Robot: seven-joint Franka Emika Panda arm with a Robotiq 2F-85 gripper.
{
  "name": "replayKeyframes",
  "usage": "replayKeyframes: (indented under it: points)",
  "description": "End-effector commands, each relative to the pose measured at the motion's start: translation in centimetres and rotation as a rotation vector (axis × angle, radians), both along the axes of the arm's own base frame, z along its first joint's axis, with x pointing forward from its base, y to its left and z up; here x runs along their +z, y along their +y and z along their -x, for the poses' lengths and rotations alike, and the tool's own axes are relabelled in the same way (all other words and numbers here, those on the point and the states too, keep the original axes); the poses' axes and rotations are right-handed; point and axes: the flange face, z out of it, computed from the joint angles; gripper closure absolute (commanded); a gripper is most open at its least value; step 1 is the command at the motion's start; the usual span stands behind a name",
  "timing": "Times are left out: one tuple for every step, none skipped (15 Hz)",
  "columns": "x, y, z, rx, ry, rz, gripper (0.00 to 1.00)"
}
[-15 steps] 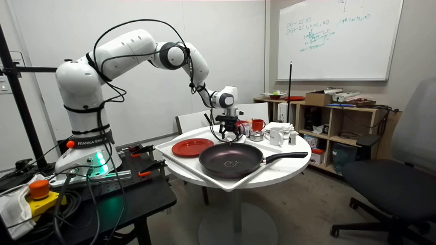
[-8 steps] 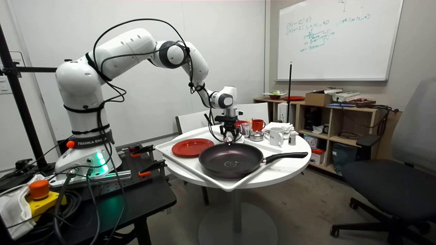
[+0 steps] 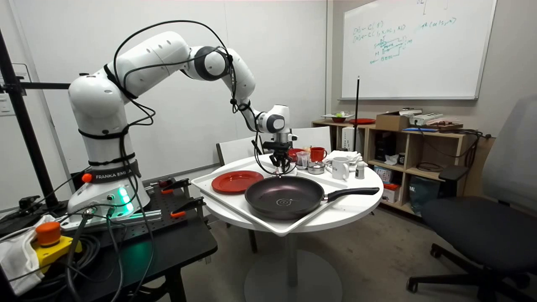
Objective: Use the towel to wipe the pan.
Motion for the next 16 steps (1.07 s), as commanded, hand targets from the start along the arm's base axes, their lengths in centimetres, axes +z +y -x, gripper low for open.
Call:
replayKeyframes:
  points:
    - [0.9, 0.4, 0.9, -0.012, 0.02, -0.007, 0.95]
    - [1.7, 0.5, 1.0, -0.017, 0.014, 0.001, 0.95]
    - [2.5, 0.7, 1.1, -0.019, 0.007, 0.004, 0.95]
    - [3.8, 0.8, 1.2, -0.025, -0.012, 0.005, 0.95]
    - [5.1, 0.9, 1.5, -0.03, -0.023, 0.005, 0.95]
    - [6.4, 0.9, 1.7, -0.038, -0.035, 0.004, 0.95]
    - [7.9, 0.9, 2.0, -0.048, -0.045, 0.007, 0.95]
    - [9.2, 0.8, 2.2, -0.061, -0.054, 0.012, 0.95]
    - [10.6, 0.6, 2.5, -0.074, -0.059, 0.02, 0.95]
    - [11.8, 0.2, 2.8, -0.092, -0.055, 0.025, 0.95]
    - [12.9, -0.4, 3.1, -0.111, -0.049, 0.031, 0.95]
    - [13.7, -1.1, 3.5, -0.125, -0.035, 0.036, 0.95]
    - [14.4, -1.9, 3.9, -0.151, -0.021, 0.044, 0.95]
    - [14.9, -3.0, 4.3, -0.178, -0.004, 0.05, 0.95]
    - [15.2, -4.0, 4.8, -0.202, 0.017, 0.054, 0.95]
    - [15.3, -5.2, 5.4, -0.229, 0.041, 0.058, 0.95]
